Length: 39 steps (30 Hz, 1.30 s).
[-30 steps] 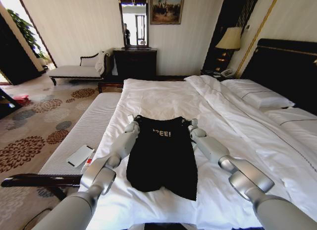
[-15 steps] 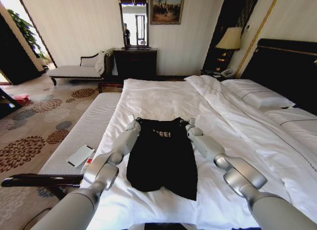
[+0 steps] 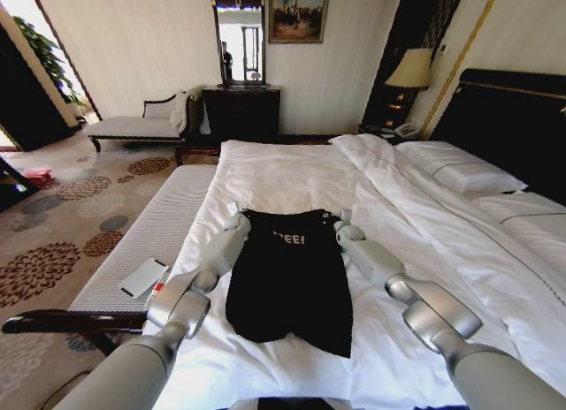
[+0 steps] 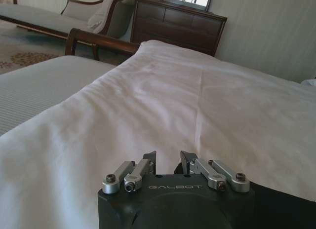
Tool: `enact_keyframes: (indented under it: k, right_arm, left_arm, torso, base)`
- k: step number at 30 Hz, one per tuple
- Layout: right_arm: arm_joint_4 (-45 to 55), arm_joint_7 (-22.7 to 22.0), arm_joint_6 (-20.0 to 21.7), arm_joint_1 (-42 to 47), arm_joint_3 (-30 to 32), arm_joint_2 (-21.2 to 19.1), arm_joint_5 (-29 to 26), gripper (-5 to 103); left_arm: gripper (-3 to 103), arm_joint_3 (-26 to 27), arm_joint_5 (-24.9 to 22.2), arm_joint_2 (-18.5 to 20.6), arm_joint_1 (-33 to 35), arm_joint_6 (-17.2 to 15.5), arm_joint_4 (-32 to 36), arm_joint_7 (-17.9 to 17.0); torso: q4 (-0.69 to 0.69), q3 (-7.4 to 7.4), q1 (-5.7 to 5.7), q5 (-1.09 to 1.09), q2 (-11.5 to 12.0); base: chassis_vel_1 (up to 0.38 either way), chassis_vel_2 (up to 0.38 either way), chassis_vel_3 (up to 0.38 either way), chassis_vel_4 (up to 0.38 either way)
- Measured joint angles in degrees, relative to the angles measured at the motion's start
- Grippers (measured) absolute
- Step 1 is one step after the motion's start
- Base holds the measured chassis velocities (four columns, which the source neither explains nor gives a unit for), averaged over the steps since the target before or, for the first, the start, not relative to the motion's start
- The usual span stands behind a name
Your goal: Fold the clothes on the bed.
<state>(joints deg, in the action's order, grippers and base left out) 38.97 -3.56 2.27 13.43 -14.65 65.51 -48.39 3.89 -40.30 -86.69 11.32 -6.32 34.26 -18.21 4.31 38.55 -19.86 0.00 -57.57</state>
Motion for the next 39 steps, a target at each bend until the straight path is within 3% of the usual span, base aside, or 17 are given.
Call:
enact_keyframes:
  k: [2, 6, 8, 9, 10, 12, 13, 16, 18, 20, 23, 28, 29, 33, 36, 39]
  right_arm:
    - [1.23, 0.00, 0.00, 0.42, -0.07, -1.16, 0.48, 35]
    - [5.06, 0.02, -0.01, 1.59, -0.76, -4.60, 1.05, 57]
    - [6.49, -0.02, -0.01, 2.08, -0.80, -5.51, 1.06, 57]
    - [8.62, -0.23, 0.00, 2.99, -0.77, -6.72, 1.04, 68]
    - [10.23, -0.40, 0.01, 3.74, -0.60, -7.63, 1.04, 68]
    - [12.08, -0.62, 0.07, 4.72, -0.21, -8.58, 1.01, 73]
    - [13.42, -0.78, 0.16, 5.44, 0.14, -9.24, 0.94, 78]
    - [22.16, -2.25, 1.81, 10.79, 3.57, -13.13, -1.26, 89]
    - [22.72, -2.31, 1.93, 11.13, 3.80, -13.36, -1.38, 94]
    - [30.55, -2.96, 3.10, 15.77, 7.97, -16.59, -2.71, 99]
    - [34.95, -3.55, 3.91, 18.47, 10.96, -18.22, -3.28, 100]
    - [46.34, -8.39, 7.07, 27.78, 20.61, -22.19, -3.12, 100]
    - [46.34, -8.39, 7.07, 27.78, 20.61, -22.19, -3.12, 100]
    - [52.96, -10.09, 5.96, 39.27, 30.76, -24.41, -0.92, 100]
    - [55.31, -10.13, 5.09, 44.39, 35.84, -24.81, 0.47, 100]
    - [59.19, -7.04, 2.70, 54.06, 43.88, -24.72, 2.10, 100]
  left_arm:
    - [34, -0.38, 0.33, 0.84, 0.82, 0.46, 1.88, 0.08]
    - [56, -1.95, 0.89, 3.14, 2.49, 0.41, 6.39, 0.02]
    - [61, -2.45, 0.94, 3.55, 2.77, 0.27, 7.15, -0.05]
    - [67, -2.84, 0.94, 4.00, 2.96, 0.10, 8.12, -0.59]
    - [73, -2.89, 0.83, 4.22, 3.04, 0.00, 8.77, -0.97]
    - [73, -3.00, 0.42, 4.69, 3.21, -0.28, 9.88, -1.45]
    - [78, -3.14, 0.12, 5.10, 3.35, -0.47, 10.69, -1.77]
    - [93, -5.15, -0.02, 10.33, 5.32, -0.74, 17.54, -2.46]
    - [93, -5.34, 0.03, 10.96, 5.58, -0.74, 18.25, -2.48]
    - [99, -6.41, 0.20, 16.78, 9.12, -0.59, 25.37, -2.78]
    - [100, -6.34, 0.12, 19.59, 12.03, -0.56, 29.53, -3.28]
    - [100, -4.09, -0.28, 27.14, 22.98, -0.70, 44.85, -4.44]
    - [100, -4.09, -0.28, 27.14, 22.98, -0.70, 44.85, -4.44]
    - [100, -0.03, -0.48, 34.37, 32.16, -0.75, 56.61, -4.59]
    - [100, 2.36, -0.67, 37.62, 37.06, -0.72, 61.15, -4.59]
    - [100, 6.38, -0.22, 40.76, 44.52, -0.29, 67.60, -4.08]
  torso:
    - [0.00, 0.00, 0.00, 0.00, 0.00]
    - [0.01, 0.00, 0.00, 0.00, 0.00]
    - [0.00, 0.00, 0.00, 0.00, 0.00]
    - [-0.01, 0.00, 0.00, 0.00, 0.00]
    - [-0.01, 0.00, 0.00, 0.00, 0.00]
    - [0.00, 0.00, 0.00, 0.00, 0.00]
    - [0.01, 0.00, 0.00, -0.01, 0.00]
    - [0.04, 0.00, 0.00, 0.02, 0.00]
    - [0.04, 0.00, 0.00, 0.01, 0.00]
    - [-0.02, -0.01, 0.01, 0.00, 0.00]
    - [-0.01, -0.01, 0.01, 0.00, -0.01]
    - [0.01, -0.01, 0.01, -0.01, 0.00]
    - [0.01, -0.01, 0.01, -0.01, 0.00]
    - [0.02, -0.01, 0.02, 0.01, -0.01]
    - [-0.01, -0.01, 0.02, -0.02, -0.01]
    - [-0.03, -0.01, 0.02, -0.02, -0.01]
  base:
    - [0.000, 0.000, 0.000, 0.000]
    - [0.000, 0.000, 0.000, 0.000]
    - [0.000, 0.000, 0.000, 0.000]
    - [0.000, 0.000, 0.000, 0.000]
    - [0.000, 0.000, 0.000, 0.000]
    - [0.000, 0.000, 0.000, 0.000]
    - [0.000, 0.000, 0.000, 0.000]
    - [0.000, 0.000, 0.000, 0.000]
    - [0.000, 0.000, 0.000, 0.000]
    - [0.000, 0.000, 0.000, 0.000]
    - [0.000, 0.000, 0.000, 0.000]
    - [0.000, 0.000, 0.000, 0.000]
    - [0.000, 0.000, 0.000, 0.000]
    - [0.000, 0.000, 0.000, 0.000]
    - [0.000, 0.000, 0.000, 0.000]
    - [0.000, 0.000, 0.000, 0.000]
